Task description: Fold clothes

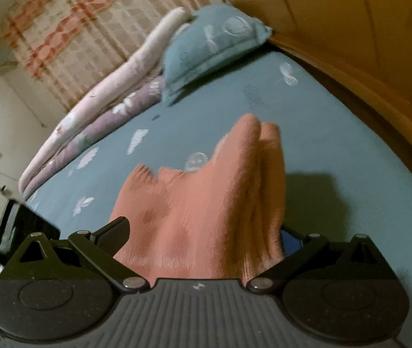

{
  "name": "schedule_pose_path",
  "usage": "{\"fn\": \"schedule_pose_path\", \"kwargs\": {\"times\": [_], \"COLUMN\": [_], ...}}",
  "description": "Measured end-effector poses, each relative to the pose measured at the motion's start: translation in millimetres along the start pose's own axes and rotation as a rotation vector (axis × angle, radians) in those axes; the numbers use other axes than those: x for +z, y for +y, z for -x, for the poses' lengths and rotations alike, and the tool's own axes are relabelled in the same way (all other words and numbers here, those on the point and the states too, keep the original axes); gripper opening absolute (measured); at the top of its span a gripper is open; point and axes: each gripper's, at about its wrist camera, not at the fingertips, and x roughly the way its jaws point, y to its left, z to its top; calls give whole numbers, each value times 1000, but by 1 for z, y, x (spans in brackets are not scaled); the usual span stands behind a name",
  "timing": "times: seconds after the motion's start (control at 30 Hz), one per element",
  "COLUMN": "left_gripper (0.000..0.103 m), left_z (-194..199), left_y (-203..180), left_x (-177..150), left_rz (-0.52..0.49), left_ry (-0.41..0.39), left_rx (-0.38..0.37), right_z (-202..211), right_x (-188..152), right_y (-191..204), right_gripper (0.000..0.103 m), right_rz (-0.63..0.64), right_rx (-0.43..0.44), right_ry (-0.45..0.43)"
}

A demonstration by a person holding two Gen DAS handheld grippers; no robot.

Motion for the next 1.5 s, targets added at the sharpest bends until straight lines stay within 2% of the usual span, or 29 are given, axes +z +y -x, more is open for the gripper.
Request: {"fn": "schedule_pose_path", "kwargs": {"times": [0.1,0.17,0.27,0.37,0.43,0.47,0.5,0.63,0.67,0.7,0.83,0.9,1.03,1.13,1.23,1.33,1.4,1.47,1.5], "left_gripper": [99,99,99,99,100,100,100,100,100,100,100,100,100,100,100,100,100,100,100], "left_z": [2,11,36,60,72,77,81,88,87,87,95,101,119,126,126,129,131,131,130], "left_y": [2,-1,-11,-22,-22,-21,-20,-12,-11,-10,-14,-18,-22,-19,-16,-19,-21,-22,-23], "left_x": [-5,-8,-22,-44,-60,-67,-74,-86,-88,-90,-97,-99,-107,-115,-121,-127,-129,-132,-132], "left_rz": [-59,-126,-306,-513,-608,-643,-668,-683,-677,-671,-680,-710,-744,-743,-745,-764,-774,-786,-793], "left_ry": [28,50,64,82,101,110,117,143,148,154,160,146,105,106,128,136,137,145,147], "left_rx": [44,80,175,289,345,367,381,405,403,402,417,436,483,495,508,516,505,501,507], "right_z": [-9,-6,12,37,52,55,57,31,21,11,10,17,33,35,19,33,43,36,26], "right_x": [-6,-6,-7,-14,-25,-33,-41,-64,-68,-71,-67,-75,-101,-137,-159,-161,-164,-166,-170], "right_y": [-8,-11,-16,-5,12,21,30,35,29,22,15,37,83,103,98,114,131,135,135], "right_gripper": [103,103,103,102,93,81,74,56,39,16,16,22,24,23,24,25,33,39,39], "right_rz": [-8,-4,-10,4,53,83,115,221,234,250,179,220,298,349,331,302,320,310,305], "right_rx": [-56,-133,-238,-237,-222,-213,-209,-320,-365,-402,-393,-394,-374,-373,-459,-435,-396,-356,-365], "right_ry": [-9,-37,-103,-179,-212,-213,-211,-122,-88,-67,-106,-113,-125,-82,13,-24,-86,-74,-34]}}
